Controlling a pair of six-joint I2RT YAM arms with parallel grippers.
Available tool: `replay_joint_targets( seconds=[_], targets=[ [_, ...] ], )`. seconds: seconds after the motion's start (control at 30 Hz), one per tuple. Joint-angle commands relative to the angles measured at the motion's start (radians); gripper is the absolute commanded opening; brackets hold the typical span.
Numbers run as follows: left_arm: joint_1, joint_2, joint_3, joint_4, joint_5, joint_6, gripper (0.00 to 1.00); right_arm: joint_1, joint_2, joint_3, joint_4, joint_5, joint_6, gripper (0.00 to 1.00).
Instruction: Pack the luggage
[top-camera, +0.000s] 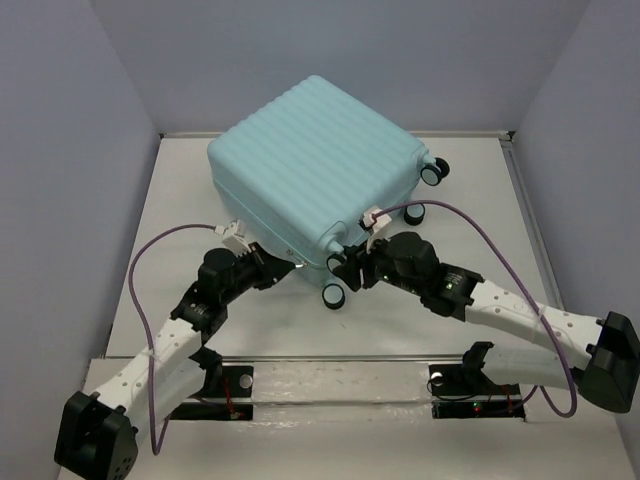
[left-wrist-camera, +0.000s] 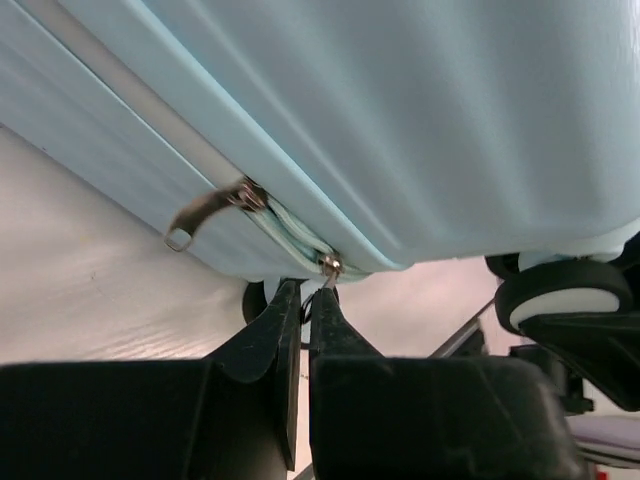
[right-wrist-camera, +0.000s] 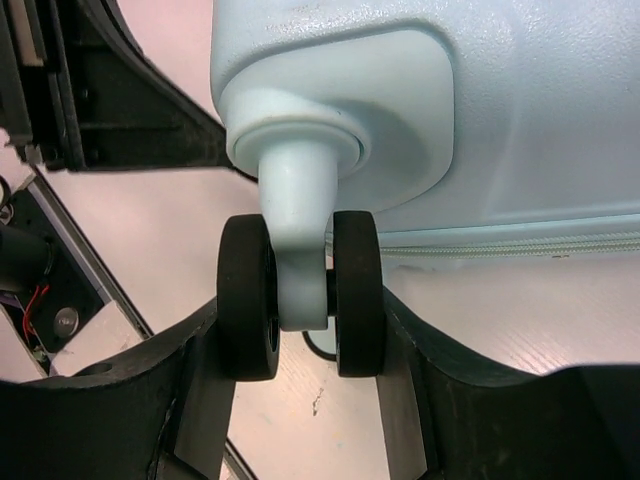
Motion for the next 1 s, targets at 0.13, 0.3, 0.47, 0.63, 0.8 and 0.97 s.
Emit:
replay_joint_targets(
  seconds=[0.13, 0.3, 0.47, 0.63, 0.8, 0.97],
  targets=[
    [0.359, -0.011, -0.103, 0.133, -0.202, -0.046, 0.06, -0.040, -0.083, -0.033, -0.300, 0.121, 0.006, 0.07],
    [0.401, -0.028, -0.100, 0.046, -0.272, -0.014, 0.06, -0.040, -0.088, -0.031, -0.300, 0.115, 0.000, 0.07],
    [0.416, -0.227, -0.115, 0.035, -0.183, 0.015, 0.06, -0.040, -0.033, 0.005, -0.254, 0.000, -0.017, 0.07],
    [0.390, -0.313, 0.055, -0.134, -0.143, 0.127, 0.06, 0.040, 0.078, 0.057, -0.179, -0.031, -0.016, 0.07],
    [0.251, -0.229, 0.020, -0.106, -0.030, 0.101, 0.06, 0.126, 0.172, 0.145, -0.151, 0.047, 0.000, 0.07],
    [-0.019, -0.168, -0.003, -0.091, -0.137, 0.098, 0.40, 0.094, 0.133, 0.151, -0.197, 0.124, 0.006, 0.07]
  ],
)
